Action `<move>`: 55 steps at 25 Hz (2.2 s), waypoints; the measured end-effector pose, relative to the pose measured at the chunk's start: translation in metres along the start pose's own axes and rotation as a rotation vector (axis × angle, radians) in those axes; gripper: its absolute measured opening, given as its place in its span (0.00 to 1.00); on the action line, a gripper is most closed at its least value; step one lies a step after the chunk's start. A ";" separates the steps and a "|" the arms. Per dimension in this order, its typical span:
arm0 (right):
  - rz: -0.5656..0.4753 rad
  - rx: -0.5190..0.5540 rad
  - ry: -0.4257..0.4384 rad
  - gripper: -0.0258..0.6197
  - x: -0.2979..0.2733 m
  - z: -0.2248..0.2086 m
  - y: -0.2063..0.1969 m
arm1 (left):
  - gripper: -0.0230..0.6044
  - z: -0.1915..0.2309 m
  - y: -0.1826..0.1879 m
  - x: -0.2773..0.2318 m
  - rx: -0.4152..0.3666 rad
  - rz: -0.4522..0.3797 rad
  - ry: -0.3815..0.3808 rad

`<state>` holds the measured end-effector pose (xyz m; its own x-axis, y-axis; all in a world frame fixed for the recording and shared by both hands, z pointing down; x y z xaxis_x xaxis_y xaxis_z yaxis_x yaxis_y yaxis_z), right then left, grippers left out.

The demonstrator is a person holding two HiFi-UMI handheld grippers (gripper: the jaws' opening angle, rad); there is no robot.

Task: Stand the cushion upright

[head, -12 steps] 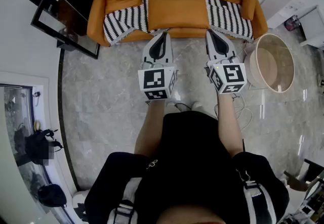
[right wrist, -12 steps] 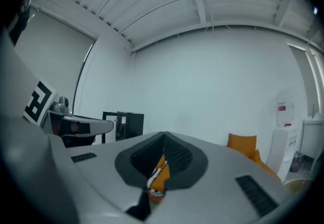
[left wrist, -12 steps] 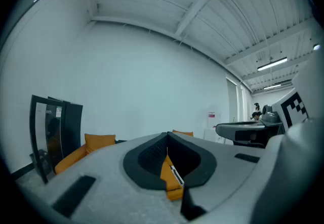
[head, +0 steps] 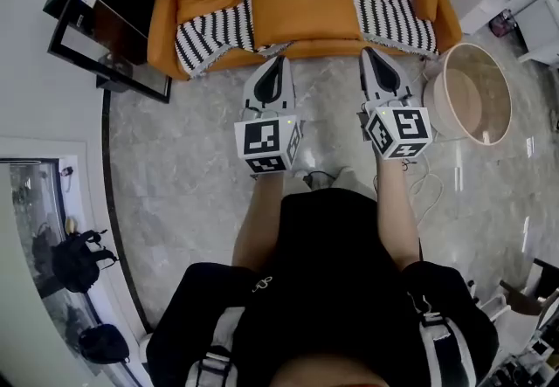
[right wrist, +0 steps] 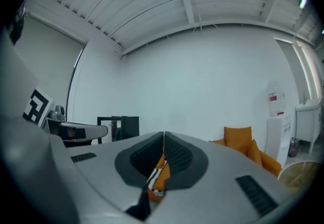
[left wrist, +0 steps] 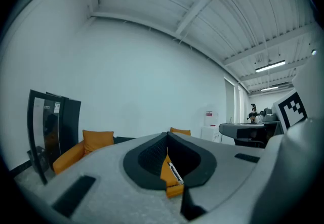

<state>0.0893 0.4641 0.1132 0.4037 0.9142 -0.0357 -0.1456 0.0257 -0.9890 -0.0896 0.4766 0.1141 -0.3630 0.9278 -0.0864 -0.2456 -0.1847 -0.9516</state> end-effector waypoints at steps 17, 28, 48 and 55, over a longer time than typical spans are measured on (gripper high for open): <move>-0.010 -0.014 -0.012 0.06 -0.023 -0.012 -0.004 | 0.05 0.018 0.005 -0.022 -0.012 -0.012 -0.032; -0.043 0.005 -0.006 0.06 -0.083 -0.036 -0.022 | 0.05 0.057 -0.005 -0.077 -0.006 -0.033 -0.010; 0.082 -0.061 0.124 0.06 -0.381 -0.215 -0.083 | 0.05 0.110 0.002 -0.400 -0.058 0.082 0.116; 0.108 -0.092 0.140 0.06 -0.448 -0.269 -0.097 | 0.05 0.122 0.006 -0.476 -0.054 0.117 0.152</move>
<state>0.1653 -0.0567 0.1869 0.5128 0.8444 -0.1551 -0.1144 -0.1119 -0.9871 -0.0282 -0.0062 0.1858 -0.2455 0.9400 -0.2368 -0.1599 -0.2802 -0.9465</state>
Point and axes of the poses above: the fingertips, and each gripper's own axes: x backward along the fingers, z to its left, y out of its top, the point moved 3 cm from there along x, backward along the fingers, and after that the axes turned 12 degrees about x, right-handed, at the moved point
